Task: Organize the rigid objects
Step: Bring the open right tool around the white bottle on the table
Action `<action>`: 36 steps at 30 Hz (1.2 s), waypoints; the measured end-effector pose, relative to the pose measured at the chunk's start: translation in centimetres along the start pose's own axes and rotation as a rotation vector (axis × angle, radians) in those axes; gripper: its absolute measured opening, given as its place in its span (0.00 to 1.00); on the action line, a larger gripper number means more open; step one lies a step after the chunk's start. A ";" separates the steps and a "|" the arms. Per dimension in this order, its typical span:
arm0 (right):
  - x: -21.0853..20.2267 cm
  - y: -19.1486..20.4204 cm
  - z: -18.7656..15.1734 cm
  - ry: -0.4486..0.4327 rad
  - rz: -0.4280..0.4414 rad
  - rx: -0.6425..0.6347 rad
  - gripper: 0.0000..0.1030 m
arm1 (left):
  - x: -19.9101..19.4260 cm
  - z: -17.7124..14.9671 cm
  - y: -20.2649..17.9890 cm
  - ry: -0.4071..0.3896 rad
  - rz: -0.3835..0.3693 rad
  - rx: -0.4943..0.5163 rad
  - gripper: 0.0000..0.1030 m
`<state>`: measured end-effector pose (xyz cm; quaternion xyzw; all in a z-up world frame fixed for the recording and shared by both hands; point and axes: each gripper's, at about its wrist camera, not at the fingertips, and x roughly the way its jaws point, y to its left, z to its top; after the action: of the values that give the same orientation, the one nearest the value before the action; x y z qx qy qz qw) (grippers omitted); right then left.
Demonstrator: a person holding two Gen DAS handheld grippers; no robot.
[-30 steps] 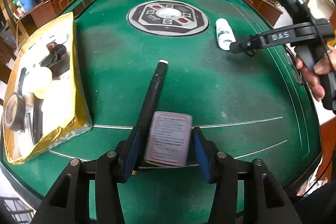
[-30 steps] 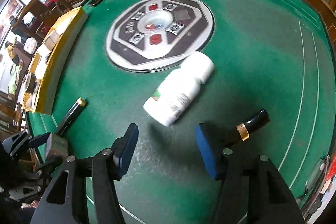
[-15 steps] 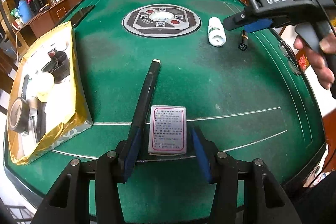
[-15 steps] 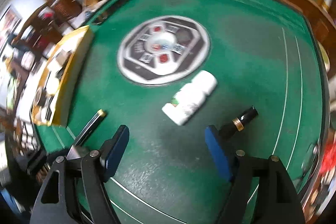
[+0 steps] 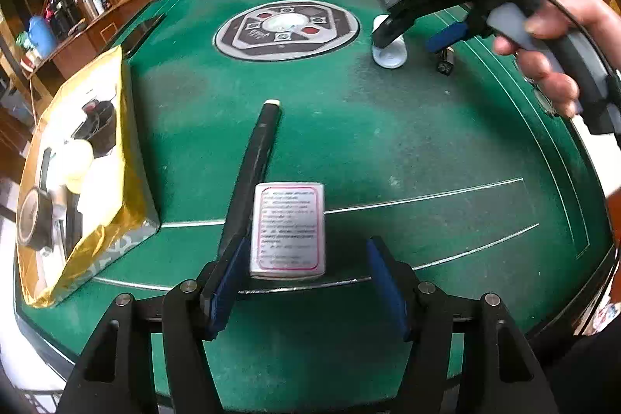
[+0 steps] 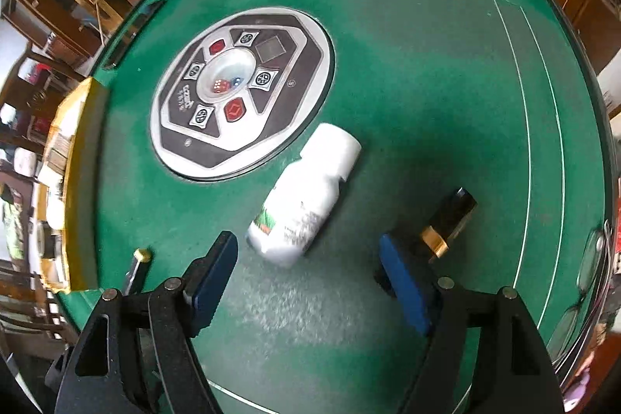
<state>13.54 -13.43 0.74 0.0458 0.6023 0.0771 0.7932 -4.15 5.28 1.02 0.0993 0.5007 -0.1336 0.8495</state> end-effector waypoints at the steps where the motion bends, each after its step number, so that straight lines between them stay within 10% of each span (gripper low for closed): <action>1: 0.5 0.2 0.2 0.017 -0.029 -0.007 0.73 | 0.1 0.0 -0.2 -0.004 0.007 0.010 0.64; 5: 1.3 0.2 0.0 0.032 -0.014 -0.006 0.53 | 0.8 -0.2 -0.4 0.014 0.017 0.027 0.37; 8: 1.2 0.4 -0.1 0.031 -0.024 -0.021 0.30 | 0.8 -0.1 -0.1 0.017 -0.001 0.001 0.37; 36: -1.7 1.8 -6.0 0.073 0.033 -0.175 0.30 | 1.0 0.1 0.1 0.027 -0.010 -0.034 0.37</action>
<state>7.21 -12.07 1.09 -0.0166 0.6209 0.1440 0.7704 -3.59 5.19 0.15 0.0840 0.5147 -0.1277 0.8437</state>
